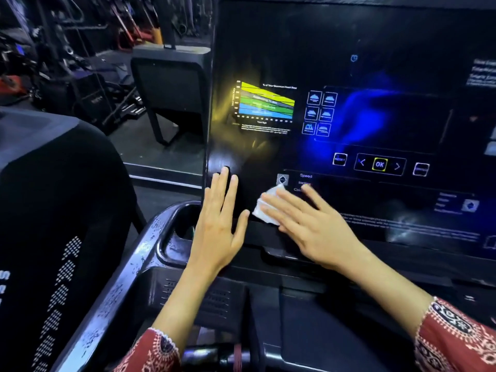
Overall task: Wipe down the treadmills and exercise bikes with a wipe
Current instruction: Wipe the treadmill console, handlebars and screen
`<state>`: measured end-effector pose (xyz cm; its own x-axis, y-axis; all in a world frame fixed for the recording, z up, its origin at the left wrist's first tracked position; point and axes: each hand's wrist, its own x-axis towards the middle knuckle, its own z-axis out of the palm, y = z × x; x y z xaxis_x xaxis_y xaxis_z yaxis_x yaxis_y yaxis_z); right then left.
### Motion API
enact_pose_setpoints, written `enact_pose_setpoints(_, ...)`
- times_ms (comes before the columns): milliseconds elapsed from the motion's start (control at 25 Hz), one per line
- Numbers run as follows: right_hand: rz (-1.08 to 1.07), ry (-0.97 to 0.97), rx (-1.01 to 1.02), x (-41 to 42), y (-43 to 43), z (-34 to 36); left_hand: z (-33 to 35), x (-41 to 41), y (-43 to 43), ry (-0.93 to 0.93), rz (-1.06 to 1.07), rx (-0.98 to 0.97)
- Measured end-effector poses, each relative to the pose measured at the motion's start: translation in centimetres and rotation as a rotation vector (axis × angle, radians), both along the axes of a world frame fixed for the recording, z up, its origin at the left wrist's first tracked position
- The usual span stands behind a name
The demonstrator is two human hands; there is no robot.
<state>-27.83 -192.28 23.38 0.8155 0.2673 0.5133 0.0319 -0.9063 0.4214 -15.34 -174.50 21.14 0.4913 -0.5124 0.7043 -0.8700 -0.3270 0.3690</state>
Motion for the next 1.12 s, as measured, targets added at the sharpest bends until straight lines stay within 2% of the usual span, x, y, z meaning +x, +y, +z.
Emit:
enact_pose_setpoints(40,-0.048,-0.032,0.009,-0.9,-0.9,0.3,-0.1,0.1,0.0,-0.012,0.002,0.008)
enact_pose_setpoints(160,-0.252,-0.178,0.217,-3.0,-2.2,0.7,-0.3,0.0,0.3,-0.028,0.006,0.021)
enact_pose_setpoints(280,-0.109,-0.067,0.169,-3.5,-0.1,-1.4,-1.0,0.0,1.5,-0.057,0.02,0.061)
enact_pose_setpoints(360,0.008,0.058,0.124,-1.4,2.1,-1.9,-1.7,0.3,2.5,-0.067,0.03,0.091)
enact_pose_setpoints(520,0.116,0.162,0.051,3.6,4.6,-1.0,-2.9,1.2,4.1,-0.113,0.027,0.12)
enact_pose_setpoints(640,0.191,0.272,0.005,0.7,2.1,-1.0,-3.5,1.8,5.0,-0.134,0.024,0.139)
enact_pose_setpoints(760,0.112,0.332,0.022,-4.5,-0.7,-0.7,-3.9,1.9,5.8,-0.132,0.019,0.141)
enact_pose_setpoints(880,0.111,0.333,0.025,-3.7,-0.3,-0.6,-4.0,2.5,6.5,-0.157,0.006,0.159)
enact_pose_setpoints(1120,0.202,0.218,-0.055,5.5,6.2,-0.4,-3.5,3.6,6.9,-0.143,-0.036,0.127)
